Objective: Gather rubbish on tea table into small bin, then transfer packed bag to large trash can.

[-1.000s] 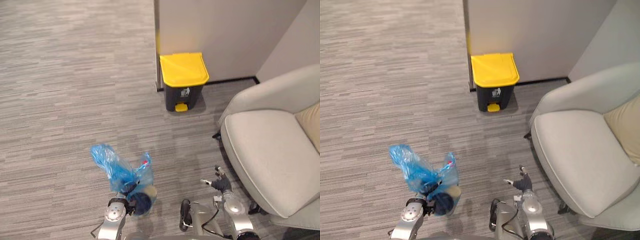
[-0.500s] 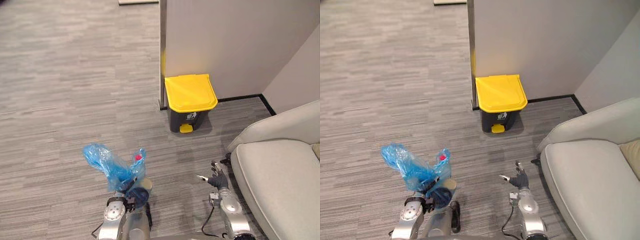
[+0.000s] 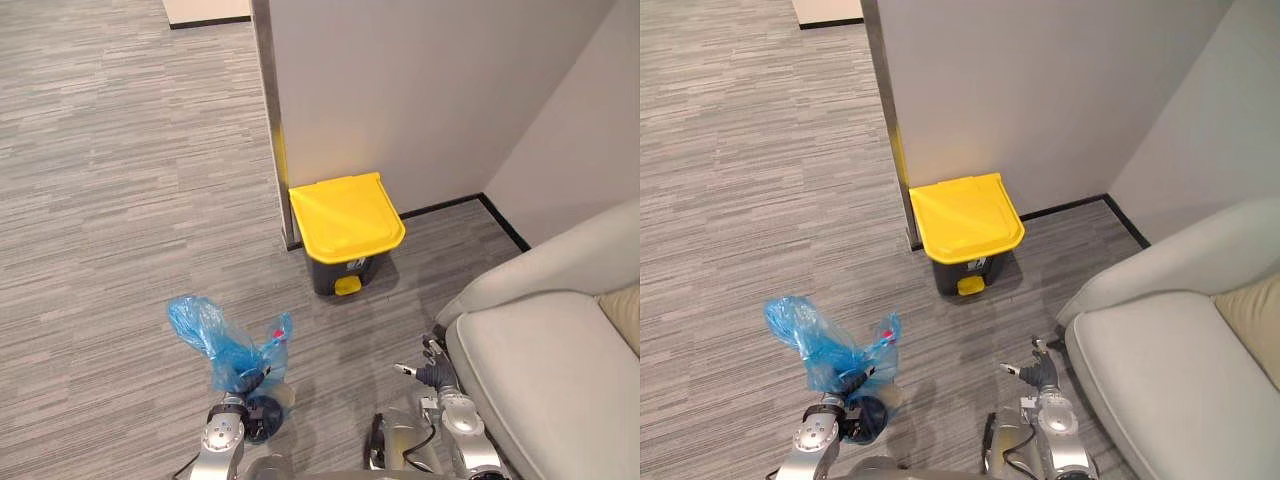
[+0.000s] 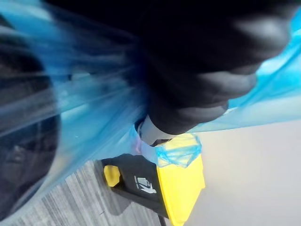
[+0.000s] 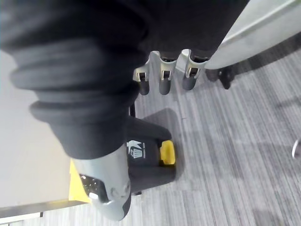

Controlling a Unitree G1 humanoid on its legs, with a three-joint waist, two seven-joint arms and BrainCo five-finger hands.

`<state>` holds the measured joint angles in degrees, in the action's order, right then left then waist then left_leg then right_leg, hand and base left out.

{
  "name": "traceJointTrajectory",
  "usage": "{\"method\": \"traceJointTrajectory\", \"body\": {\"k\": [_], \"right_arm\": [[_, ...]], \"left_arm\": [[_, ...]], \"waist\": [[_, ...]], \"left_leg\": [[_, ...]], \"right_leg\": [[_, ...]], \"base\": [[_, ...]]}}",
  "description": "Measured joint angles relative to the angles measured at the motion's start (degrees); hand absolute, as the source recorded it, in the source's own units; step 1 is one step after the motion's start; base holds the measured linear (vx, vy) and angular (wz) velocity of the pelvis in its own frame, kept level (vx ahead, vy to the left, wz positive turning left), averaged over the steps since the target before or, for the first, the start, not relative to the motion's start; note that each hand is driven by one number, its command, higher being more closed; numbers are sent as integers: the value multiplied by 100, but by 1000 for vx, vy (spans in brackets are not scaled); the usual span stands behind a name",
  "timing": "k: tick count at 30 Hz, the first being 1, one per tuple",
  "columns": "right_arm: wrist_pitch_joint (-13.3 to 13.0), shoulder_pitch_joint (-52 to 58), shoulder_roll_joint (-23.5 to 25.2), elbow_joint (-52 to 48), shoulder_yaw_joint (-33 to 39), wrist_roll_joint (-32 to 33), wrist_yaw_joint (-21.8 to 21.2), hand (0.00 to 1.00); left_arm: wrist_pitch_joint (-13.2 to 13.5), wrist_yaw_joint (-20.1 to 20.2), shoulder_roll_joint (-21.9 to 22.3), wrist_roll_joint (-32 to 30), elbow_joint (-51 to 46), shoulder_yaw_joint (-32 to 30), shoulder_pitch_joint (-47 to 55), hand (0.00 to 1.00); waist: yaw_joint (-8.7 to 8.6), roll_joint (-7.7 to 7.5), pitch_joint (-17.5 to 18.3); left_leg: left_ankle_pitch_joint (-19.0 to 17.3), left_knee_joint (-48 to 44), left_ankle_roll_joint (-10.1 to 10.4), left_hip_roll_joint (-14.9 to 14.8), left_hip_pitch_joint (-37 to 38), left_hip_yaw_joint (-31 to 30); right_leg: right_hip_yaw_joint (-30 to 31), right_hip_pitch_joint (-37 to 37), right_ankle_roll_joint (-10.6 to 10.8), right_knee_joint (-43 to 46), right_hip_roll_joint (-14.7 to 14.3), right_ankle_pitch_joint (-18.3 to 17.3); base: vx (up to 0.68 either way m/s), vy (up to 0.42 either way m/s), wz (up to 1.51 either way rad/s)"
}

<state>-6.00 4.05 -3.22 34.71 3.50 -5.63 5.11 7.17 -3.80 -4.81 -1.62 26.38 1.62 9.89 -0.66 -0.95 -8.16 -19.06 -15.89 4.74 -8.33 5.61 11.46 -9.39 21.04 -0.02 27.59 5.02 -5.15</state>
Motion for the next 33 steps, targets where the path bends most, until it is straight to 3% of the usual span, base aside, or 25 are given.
{"method": "traceJointTrajectory", "body": {"k": [1, 4, 6, 7, 9, 10, 12, 14, 15, 16, 18, 23, 27, 28, 30, 31, 32, 33], "right_arm": [[20, -117, -126, 96, 3, 4, 0, 0], [24, -160, -190, 62, 126, 56, 27, 0], [23, 90, -175, -109, 108, 75, 25, 0], [16, 223, -95, -287, 69, 87, 26, 0], [-2, 248, 20, -493, 60, 116, 43, 0], [-7, 239, 41, -510, 70, 132, 81, 0], [-7, 188, 60, -513, 71, 172, 108, 0], [-6, 195, 41, -527, 121, 185, 121, 0], [14, 147, 79, -383, 204, 204, 130, 0], [29, 149, 160, -315, 232, 233, 130, 0], [21, 107, 167, -285, 277, 274, 132, 0], [9, -177, 164, -21, 272, 266, 100, 0], [26, -102, 117, 109, 270, 126, 84, 0], [29, -38, 133, 107, 270, 85, 81, 0], [32, 107, 162, 104, 245, 61, 73, 0], [30, 106, 159, 103, 231, 61, 63, 0], [29, 103, 145, 108, 236, 56, 73, 0], [27, 113, 158, 114, 236, 59, 90, 0]], "left_arm": [[9, 5, 123, 0, 53, -9, -14, 100], [9, 4, 264, -2, 58, 1, -102, 100], [10, 9, 381, -1, 29, -3, -217, 100], [13, 9, 426, -1, -17, -3, -203, 100], [14, 28, 450, 0, -149, 4, -180, 100], [14, 36, 448, 1, -218, 4, -195, 100], [19, 37, 431, 2, -291, 0, -182, 100], [22, 41, 433, 4, -281, 3, -175, 100], [22, 42, 397, 21, -173, 4, -204, 100], [3, 40, 306, 83, -95, 14, -205, 100], [-1, 38, 199, 97, -88, -2, -212, 100], [-1, 21, 39, 92, -72, -9, 12, 100], [-29, 44, 18, 90, 118, 64, 82, 100], [-31, 47, 10, 88, 115, 61, 105, 100], [-36, 55, 30, 87, 111, 79, 114, 100], [-36, 49, 0, 89, 118, 43, 44, 100], [-30, 48, -37, 88, 124, 46, -30, 100], [-22, 46, -92, 87, 120, 46, -42, 100]], "waist": [[47, 184, 69], [-22, 281, 71], [-17, 281, 60], [22, 227, 30], [96, 214, 20], [171, 203, 16], [266, 209, 15], [307, 256, 31], [301, 214, 23], [283, 20, 59], [291, -155, 72], [319, -97, 52], [180, -114, 19], [128, -123, -3], [121, -79, 13], [124, -109, 36], [99, -157, 59], [77, -268, 97]], "left_leg": [[118, 31, -15, -97, -35, -239], [492, -207, 206, -107, -58, -443], [851, -1446, 327, -252, -333, -637], [1200, -2383, 383, -360, -687, -672], [822, -3561, 150, -575, -1397, -454], [653, -3647, 34, -600, -1731, -307], [514, -2874, -197, -528, -2055, -120], [721, -1413, -151, -337, -2122, -57], [1178, -827, -261, -208, -1976, -59], [1254, -532, -265, 11, -1840, -42], [1261, -450, -297, 197, -1838, 22], [1032, -202, -414, 373, -1433, 277], [880, 178, -439, 516, -998, 331], [851, 199, -485, 525, -872, 289], [786, 183, -512, 454, -748, 235], [800, 184, -490, 417, -761, 154], [852, 134, -405, 420, -799, 56], [853, 97, -385, 519, -819, -3]], "right_leg": [[-27, -50, -65, -81, -114, -67], [-166, -263, -65, -78, -61, -342], [-373, -912, -83, -366, -90, -465], [-412, -1320, -96, -637, -89, -479], [-395, -1767, -110, -1071, -121, -488], [-353, -1904, -105, -1224, -117, -486], [-290, -2060, -79, -1348, -88, -478], [-228, -2145, 149, -1314, -77, -590], [-131, -2165, 378, -1225, -61, -743], [11, -2164, 409, -1368, 67, -704], [181, -2247, 478, -1667, 204, -667], [608, -2214, 622, -1430, 354, -677], [784, -1447, 849, 509, 562, -722], [803, -1230, 819, 1019, 589, -605], [818, -1021, 588, 1263, 493, -896], [806, -902, 528, 1003, 383, -1071], [783, -869, 467, 331, 263, -1024], [777, -893, 364, -227, 244, -639]], "base": [[477, -146, 11], [377, -136, 22], [370, -130, 39], [307, -67, 19], [242, 12, -8], [204, 49, -24], [205, 123, -25], [227, 205, -16], [220, 183, 2], [261, 189, 5], [220, 117, 3], [104, 76, -33], [37, 26, -19], [111, 32, 10], [130, -6, 11], [136, -79, 41], [149, -99, 59], [180, -113, 64]]}}
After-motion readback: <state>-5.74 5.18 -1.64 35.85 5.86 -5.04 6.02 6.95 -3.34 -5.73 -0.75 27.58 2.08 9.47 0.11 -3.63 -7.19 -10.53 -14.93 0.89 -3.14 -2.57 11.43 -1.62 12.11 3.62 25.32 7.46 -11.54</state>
